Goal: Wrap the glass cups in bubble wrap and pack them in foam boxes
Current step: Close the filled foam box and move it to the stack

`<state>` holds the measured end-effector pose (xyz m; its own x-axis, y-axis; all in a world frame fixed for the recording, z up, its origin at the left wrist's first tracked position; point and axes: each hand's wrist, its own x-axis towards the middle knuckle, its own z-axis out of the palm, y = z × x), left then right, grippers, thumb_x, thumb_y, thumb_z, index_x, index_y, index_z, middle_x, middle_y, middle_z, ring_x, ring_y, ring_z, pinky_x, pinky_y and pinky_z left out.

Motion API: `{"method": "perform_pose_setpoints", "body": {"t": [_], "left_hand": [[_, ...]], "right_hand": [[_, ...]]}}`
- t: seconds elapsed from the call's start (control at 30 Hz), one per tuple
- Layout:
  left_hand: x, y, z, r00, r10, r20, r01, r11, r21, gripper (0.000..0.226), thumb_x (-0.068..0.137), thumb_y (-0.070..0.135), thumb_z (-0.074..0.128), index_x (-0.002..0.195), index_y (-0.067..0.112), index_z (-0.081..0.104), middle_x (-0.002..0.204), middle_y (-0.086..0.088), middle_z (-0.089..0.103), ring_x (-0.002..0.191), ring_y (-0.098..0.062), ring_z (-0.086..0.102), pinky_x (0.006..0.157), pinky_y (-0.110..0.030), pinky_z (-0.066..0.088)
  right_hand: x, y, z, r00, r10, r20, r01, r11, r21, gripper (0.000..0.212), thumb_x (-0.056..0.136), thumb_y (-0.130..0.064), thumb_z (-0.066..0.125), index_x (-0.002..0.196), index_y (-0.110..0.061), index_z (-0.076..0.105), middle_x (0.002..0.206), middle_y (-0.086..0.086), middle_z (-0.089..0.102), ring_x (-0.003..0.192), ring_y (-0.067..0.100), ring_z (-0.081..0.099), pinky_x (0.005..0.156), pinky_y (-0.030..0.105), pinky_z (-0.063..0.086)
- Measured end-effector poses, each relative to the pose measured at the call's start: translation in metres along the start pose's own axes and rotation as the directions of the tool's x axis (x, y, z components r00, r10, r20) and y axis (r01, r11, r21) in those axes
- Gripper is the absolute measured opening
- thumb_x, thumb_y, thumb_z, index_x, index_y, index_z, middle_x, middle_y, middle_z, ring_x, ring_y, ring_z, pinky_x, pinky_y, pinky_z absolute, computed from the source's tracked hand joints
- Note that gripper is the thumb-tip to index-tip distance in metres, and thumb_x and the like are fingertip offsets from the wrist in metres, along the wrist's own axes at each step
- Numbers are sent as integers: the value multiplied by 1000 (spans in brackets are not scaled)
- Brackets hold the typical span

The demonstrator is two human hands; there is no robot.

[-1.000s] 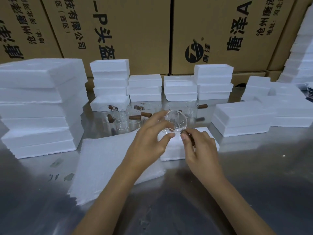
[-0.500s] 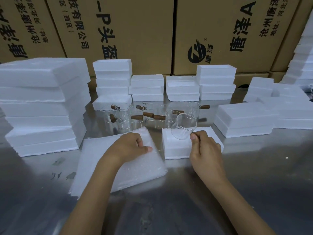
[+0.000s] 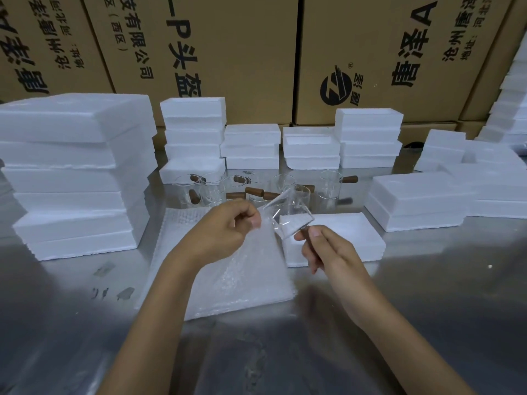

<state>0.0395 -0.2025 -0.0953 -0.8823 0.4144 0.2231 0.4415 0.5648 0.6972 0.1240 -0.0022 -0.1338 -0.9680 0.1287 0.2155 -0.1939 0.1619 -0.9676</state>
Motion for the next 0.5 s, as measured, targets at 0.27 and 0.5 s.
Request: {"method": "perform_pose_setpoints", "body": {"t": [0.27, 0.5], "left_hand": [[-4, 14, -8, 983, 96, -160, -123, 978, -168, 20, 103, 16, 50, 85, 12, 57, 70, 16, 49, 63, 0, 42, 62, -11, 35], [-13, 46, 2, 989, 101, -105, -128, 949, -290, 16, 99, 20, 59, 86, 16, 69, 76, -9, 61, 69, -25, 48, 66, -20, 41]], "right_hand": [[-2, 4, 0, 996, -64, 69, 79, 966, -247, 22, 104, -29, 44, 90, -25, 61, 63, -16, 50, 57, 5, 41, 58, 20, 34], [-10, 6, 6, 938, -272, 215, 345, 673, -654, 11, 102, -38, 37, 91, -37, 40, 75, -16, 49, 75, -2, 48, 59, 20, 31]]}}
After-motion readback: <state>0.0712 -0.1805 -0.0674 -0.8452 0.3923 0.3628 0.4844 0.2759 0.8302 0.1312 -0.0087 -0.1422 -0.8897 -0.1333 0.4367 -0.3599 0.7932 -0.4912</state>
